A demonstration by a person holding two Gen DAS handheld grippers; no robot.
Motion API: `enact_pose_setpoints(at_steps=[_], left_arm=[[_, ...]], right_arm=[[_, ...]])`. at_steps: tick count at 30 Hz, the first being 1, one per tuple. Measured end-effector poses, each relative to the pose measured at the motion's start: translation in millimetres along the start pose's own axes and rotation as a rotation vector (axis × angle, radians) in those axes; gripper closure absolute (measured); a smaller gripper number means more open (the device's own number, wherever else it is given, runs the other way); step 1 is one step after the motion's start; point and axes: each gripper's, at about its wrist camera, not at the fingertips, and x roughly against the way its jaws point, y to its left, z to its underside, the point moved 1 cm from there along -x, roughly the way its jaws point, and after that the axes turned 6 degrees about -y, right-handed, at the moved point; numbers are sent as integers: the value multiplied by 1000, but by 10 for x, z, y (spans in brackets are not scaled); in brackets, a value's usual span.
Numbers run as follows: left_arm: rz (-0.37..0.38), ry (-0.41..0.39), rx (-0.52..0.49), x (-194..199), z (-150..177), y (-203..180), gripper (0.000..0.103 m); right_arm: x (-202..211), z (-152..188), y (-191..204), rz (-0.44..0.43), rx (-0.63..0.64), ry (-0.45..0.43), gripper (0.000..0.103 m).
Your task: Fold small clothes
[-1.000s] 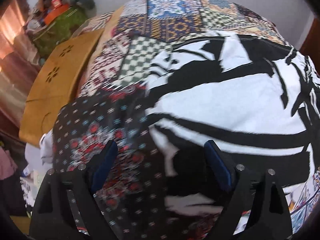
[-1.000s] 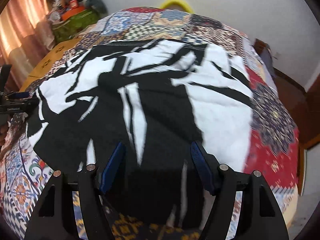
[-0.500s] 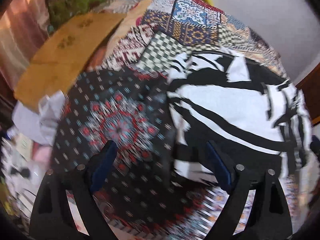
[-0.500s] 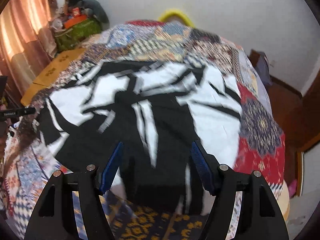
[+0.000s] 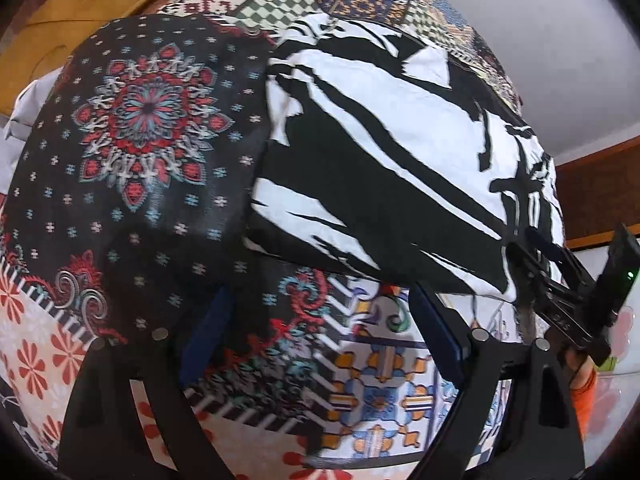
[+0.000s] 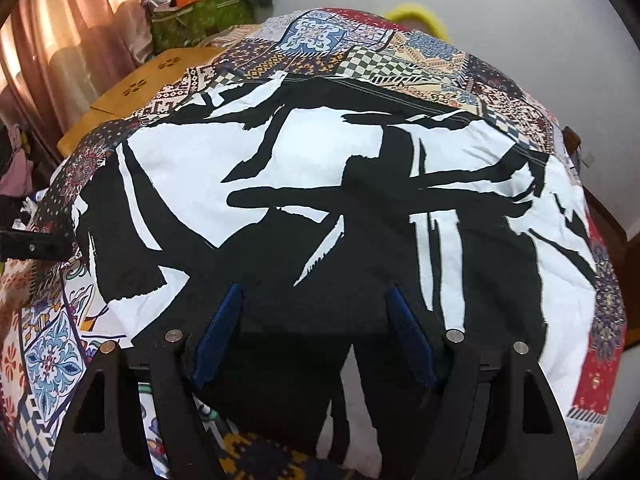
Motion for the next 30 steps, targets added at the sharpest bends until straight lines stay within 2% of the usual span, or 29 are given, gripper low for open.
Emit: enact_pose_setpoints(at_steps=[3, 6, 8, 16, 18, 21, 23, 25, 30], left_arm=[[59, 11, 28, -61, -35, -57, 11], [88, 7, 48, -151, -137, -116, 10], [97, -2, 60, -212, -207, -144, 5], [156, -77, 93, -419, -562, -265, 6], [171, -104, 99, -442, -663, -286, 14], [166, -131, 124, -472, -782, -276, 35], [155, -154, 137, -486, -848, -267, 64], [141, -167, 109, -485, -881, -273, 79], [30, -234, -9, -304, -887, -355, 84]], right_arm=[[-7, 6, -66, -38, -20, 14, 27], [-16, 32, -90, -58, -42, 18, 26], [-21, 41, -85, -65, -47, 16, 25], [-40, 60, -104, -100, -67, 19, 24], [-38, 65, -105, -104, -69, 17, 24], [-31, 73, -104, -106, -72, 16, 24], [-24, 74, -99, -104, -71, 15, 24], [-3, 78, -102, -99, -76, 12, 24], [228, 121, -240, -49, -104, -38, 24]])
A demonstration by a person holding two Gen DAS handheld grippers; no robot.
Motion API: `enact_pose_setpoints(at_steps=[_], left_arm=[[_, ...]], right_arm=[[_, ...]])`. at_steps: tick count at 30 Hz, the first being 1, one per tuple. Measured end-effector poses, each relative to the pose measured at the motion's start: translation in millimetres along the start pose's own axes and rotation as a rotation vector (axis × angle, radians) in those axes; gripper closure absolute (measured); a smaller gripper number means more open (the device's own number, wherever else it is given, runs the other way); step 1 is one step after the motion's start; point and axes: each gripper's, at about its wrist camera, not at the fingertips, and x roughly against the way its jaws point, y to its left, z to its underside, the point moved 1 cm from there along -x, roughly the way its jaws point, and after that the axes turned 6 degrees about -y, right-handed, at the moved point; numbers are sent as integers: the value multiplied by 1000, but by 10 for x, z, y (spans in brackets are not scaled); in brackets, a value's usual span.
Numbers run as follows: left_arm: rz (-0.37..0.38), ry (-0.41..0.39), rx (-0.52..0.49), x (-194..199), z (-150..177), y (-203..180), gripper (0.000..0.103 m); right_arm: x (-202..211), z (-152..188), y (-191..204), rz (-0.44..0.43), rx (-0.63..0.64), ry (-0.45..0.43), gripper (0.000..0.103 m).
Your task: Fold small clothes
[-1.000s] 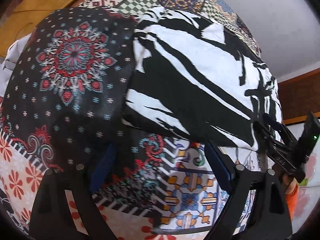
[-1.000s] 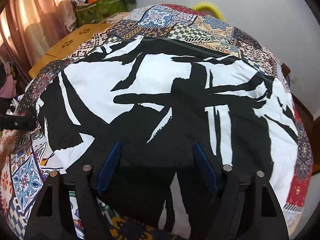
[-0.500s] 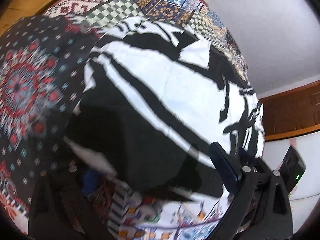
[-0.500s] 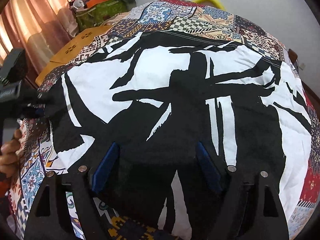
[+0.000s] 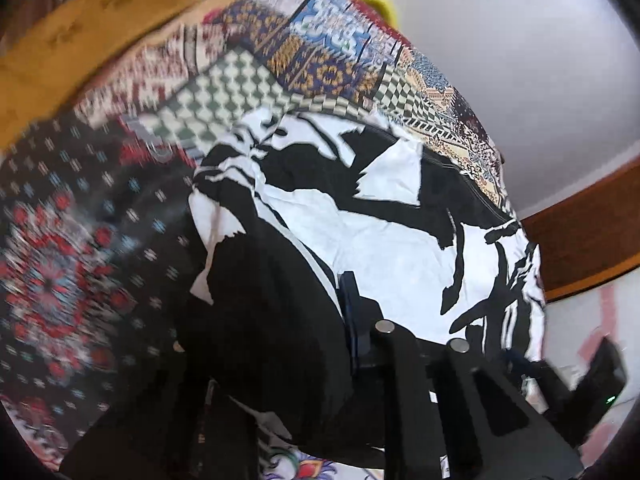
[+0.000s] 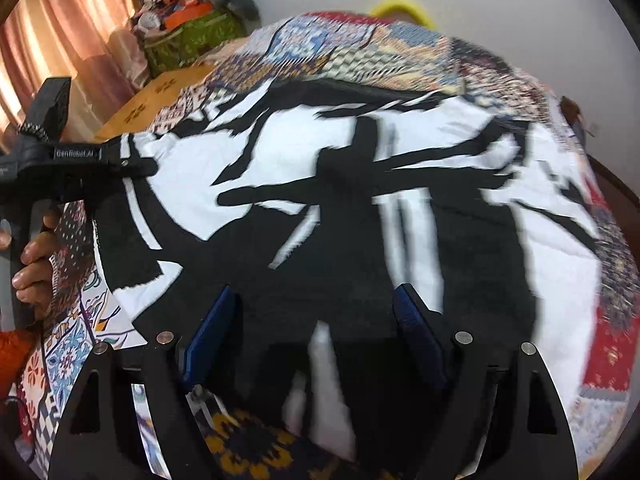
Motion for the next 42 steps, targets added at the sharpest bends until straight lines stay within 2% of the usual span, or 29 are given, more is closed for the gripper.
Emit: enact_pose_setpoints(at_steps=[5, 9, 12, 17, 22, 26, 29, 32, 36, 37, 38, 39, 40, 41, 42], left_arm=[[-70, -112, -90, 381, -175, -211, 84], [-92, -209, -214, 670, -332, -622, 84], [-65, -265, -316, 865, -341, -1088, 84], [8, -281, -512, 908, -183, -1944, 86], [138, -213, -640, 749, 179, -2611, 87], [230, -77, -685, 473, 504, -2818, 87], [214, 17, -735, 207, 776, -2861, 87], [201, 97, -737, 26, 926, -2813, 87], [198, 133, -708, -54, 1032, -2777, 86], [198, 134, -701, -37, 1076, -2811, 81], [201, 142, -693, -20, 1085, -2803, 70], [213, 150, -685, 9, 1082, -2796, 62], [239, 149, -672, 75, 1069, -2804, 50], [261, 131, -667, 164, 1057, -2820, 42], [272, 106, -676, 257, 1053, -2837, 40]], right_arm=[[289, 64, -324, 98, -19, -38, 24], [356, 219, -571, 137, -56, -10, 24], [323, 367, -636, 139, -50, 24, 24], [285, 483, -711, 102, -87, 38, 24], [265, 483, -737, 76, -110, 33, 24], [303, 531, -769, 66, -121, 29, 24], [358, 586, -804, 61, -127, 28, 24], [420, 637, -843, 57, -138, 24, 24], [505, 651, -880, 65, -142, 13, 24], [525, 655, -886, 66, -142, 10, 24], [552, 659, -887, 70, -140, 7, 24], [589, 658, -887, 78, -136, 2, 24], [617, 653, -892, 85, -133, -3, 24], [658, 650, -897, 92, -131, -9, 24], [702, 647, -905, 98, -130, -16, 24]])
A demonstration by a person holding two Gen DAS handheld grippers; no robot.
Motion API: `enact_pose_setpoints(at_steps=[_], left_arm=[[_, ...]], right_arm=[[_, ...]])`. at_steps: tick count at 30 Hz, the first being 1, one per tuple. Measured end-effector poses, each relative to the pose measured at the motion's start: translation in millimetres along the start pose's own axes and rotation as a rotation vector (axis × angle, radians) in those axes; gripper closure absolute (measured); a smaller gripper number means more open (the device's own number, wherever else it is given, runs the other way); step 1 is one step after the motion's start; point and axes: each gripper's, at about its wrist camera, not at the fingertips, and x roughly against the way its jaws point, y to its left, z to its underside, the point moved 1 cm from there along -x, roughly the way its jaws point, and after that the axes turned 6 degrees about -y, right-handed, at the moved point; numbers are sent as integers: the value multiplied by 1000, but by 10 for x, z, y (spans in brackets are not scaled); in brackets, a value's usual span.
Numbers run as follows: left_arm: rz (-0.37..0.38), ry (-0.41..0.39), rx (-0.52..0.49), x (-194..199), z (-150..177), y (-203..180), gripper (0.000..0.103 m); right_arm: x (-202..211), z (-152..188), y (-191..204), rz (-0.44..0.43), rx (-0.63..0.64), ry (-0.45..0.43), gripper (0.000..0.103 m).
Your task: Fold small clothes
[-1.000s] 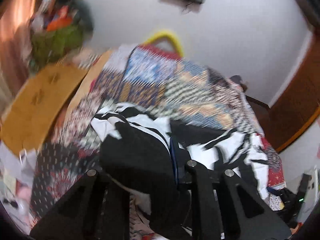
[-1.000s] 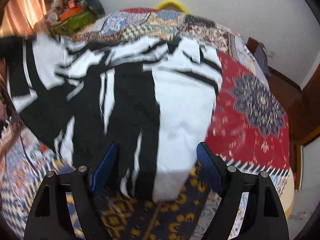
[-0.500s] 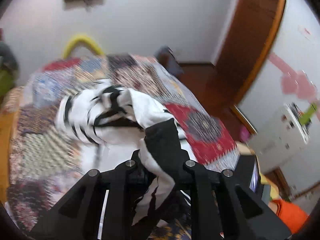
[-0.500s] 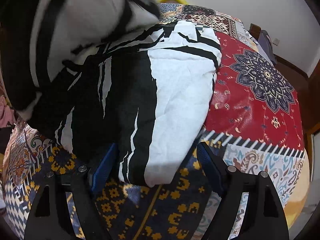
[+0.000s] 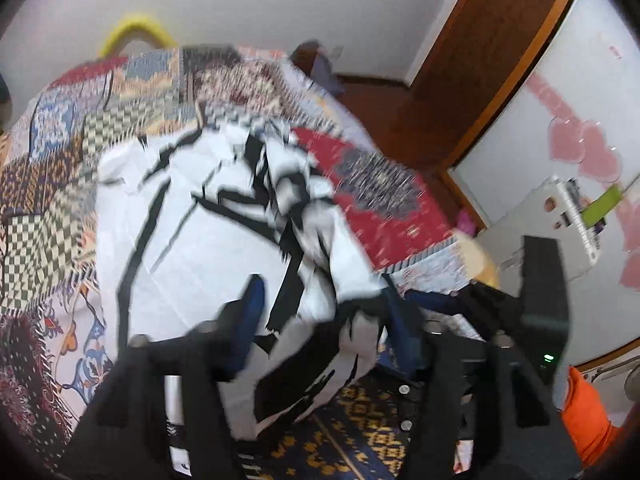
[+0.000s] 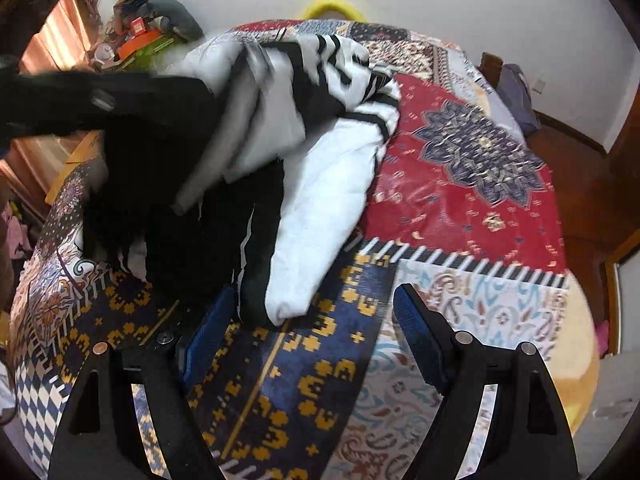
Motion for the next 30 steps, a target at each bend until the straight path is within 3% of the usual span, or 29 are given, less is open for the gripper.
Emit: enact_pose_setpoints(at_steps=[5, 9, 13, 17, 22, 30], left_arm=[[-59, -83, -41, 315, -101, -24, 31], [-162, -106, -31, 423, -68, 208, 26], [-260, -62, -11, 337, 110, 567, 26], [-341, 31, -1, 109, 397, 886, 26], [-331, 118, 55, -77, 720, 1140, 26], [-315, 114, 42, -5, 898, 1202, 22]], right_arm=[[275, -36, -70, 34, -6, -48, 24], [487, -122, -119, 46, -7, -94, 24], [585, -225, -115, 39, -11, -139, 24], [517, -302, -13, 11, -19, -150, 24], [186, -245, 151, -8, -6, -89, 24], [-161, -8, 75, -2, -27, 22, 24]])
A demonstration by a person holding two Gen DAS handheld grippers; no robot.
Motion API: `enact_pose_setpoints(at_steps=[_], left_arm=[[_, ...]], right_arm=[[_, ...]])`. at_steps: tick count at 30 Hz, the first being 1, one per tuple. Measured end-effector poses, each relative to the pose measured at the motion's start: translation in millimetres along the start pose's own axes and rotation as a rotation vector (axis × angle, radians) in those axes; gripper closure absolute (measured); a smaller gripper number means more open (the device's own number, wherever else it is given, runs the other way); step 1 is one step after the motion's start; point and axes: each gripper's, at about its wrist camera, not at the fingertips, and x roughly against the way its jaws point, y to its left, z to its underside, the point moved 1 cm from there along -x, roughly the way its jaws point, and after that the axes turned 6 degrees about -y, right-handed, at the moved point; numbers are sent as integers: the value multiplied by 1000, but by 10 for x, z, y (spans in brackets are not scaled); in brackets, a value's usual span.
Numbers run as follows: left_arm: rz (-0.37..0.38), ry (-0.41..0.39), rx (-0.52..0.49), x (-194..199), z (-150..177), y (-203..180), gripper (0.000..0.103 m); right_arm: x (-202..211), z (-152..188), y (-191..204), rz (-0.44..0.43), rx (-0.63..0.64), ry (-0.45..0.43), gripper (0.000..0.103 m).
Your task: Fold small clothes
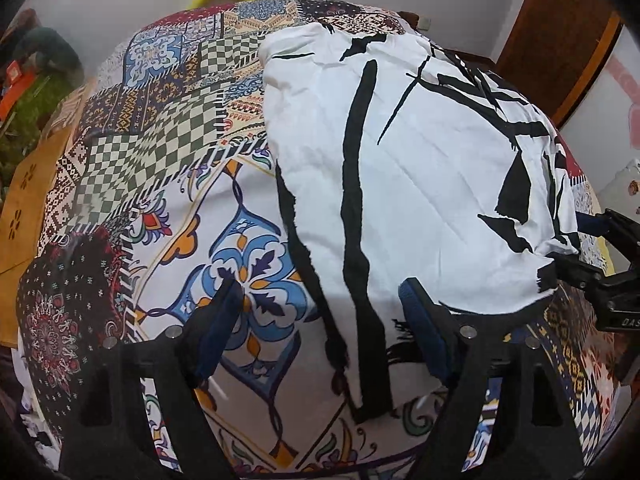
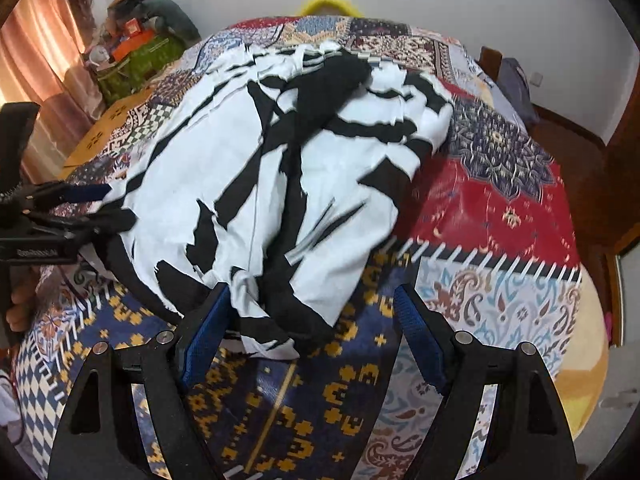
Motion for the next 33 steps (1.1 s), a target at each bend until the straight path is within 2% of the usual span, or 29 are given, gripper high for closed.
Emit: enact_pose_setpoints(at_steps=[3, 6, 10, 15, 21, 25, 29, 30, 31, 33], left_arm=[[-5, -12, 0, 55, -48, 25, 22], [-35, -51, 3, 142, -157, 77, 22], [-39, -95, 39, 200, -376, 242, 22], [-90, -145, 59, 184, -704, 424, 22], [-76, -152, 108, -109, -1036, 587, 22], [-31, -108, 146, -391, -1138, 612, 22], [-4, -58, 158, -649, -1165, 587, 25], [-8, -48, 153, -706, -1161, 573, 27], [-11, -42, 149, -743, -1151, 563, 31], [-11, -57, 147, -773, -1136, 561, 32]], right_arm=[[100, -54, 0, 1, 6, -14, 24], [241, -215, 2, 1, 21, -64, 24], [325, -454, -26, -28, 0, -128, 24], [133, -812, -80, -55, -36, -159, 24], [-256, -1157, -194, -107, -112, -138, 26], [-551, -1318, -270, -128, -166, -88, 39], [-735, -1358, -287, -110, -156, -45, 63], [-749, -1344, -261, -94, -126, -48, 68], [-750, -1338, -254, -82, -102, -50, 78], [-758, -1315, -229, -47, -51, -54, 90]])
